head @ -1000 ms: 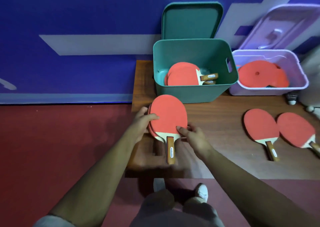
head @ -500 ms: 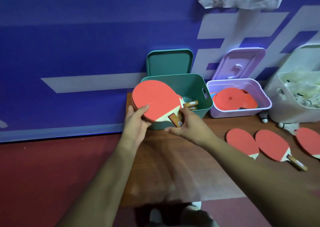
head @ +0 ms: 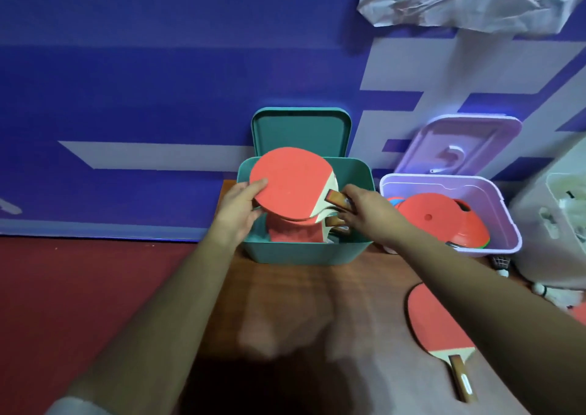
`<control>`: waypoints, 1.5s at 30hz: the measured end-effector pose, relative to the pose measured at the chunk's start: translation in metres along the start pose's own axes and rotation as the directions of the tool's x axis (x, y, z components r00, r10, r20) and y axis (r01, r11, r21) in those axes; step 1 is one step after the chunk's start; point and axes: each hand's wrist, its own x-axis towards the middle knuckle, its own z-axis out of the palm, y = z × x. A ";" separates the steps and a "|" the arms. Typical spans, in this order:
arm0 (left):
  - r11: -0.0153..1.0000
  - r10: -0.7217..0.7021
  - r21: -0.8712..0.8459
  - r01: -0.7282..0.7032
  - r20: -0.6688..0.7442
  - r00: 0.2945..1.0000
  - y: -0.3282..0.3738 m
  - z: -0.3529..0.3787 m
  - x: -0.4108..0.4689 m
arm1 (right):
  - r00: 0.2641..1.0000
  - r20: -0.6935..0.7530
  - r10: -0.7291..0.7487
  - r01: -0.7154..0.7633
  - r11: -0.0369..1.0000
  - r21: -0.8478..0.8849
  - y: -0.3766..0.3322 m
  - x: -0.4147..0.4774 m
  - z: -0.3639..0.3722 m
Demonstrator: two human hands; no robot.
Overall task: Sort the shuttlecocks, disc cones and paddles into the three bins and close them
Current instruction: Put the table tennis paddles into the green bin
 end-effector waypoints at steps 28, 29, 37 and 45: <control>0.393 0.153 0.918 0.052 -0.121 0.981 -0.061 0.030 0.070 | 0.996 -0.015 -0.083 0.081 0.992 -0.093 0.051 0.048 0.040; 0.416 0.191 0.909 -0.007 -0.080 0.978 -0.057 0.037 0.055 | 0.994 -0.075 -0.081 0.078 0.996 -0.046 0.050 0.035 0.030; 0.624 0.235 0.720 -0.303 0.198 0.952 -0.080 0.090 -0.050 | 0.920 -0.306 0.246 -0.213 0.968 0.136 0.076 -0.113 -0.009; 0.531 -0.032 0.820 -0.215 0.273 0.961 -0.177 0.128 -0.105 | 0.716 -0.208 0.666 -0.612 0.743 0.272 0.133 -0.257 0.009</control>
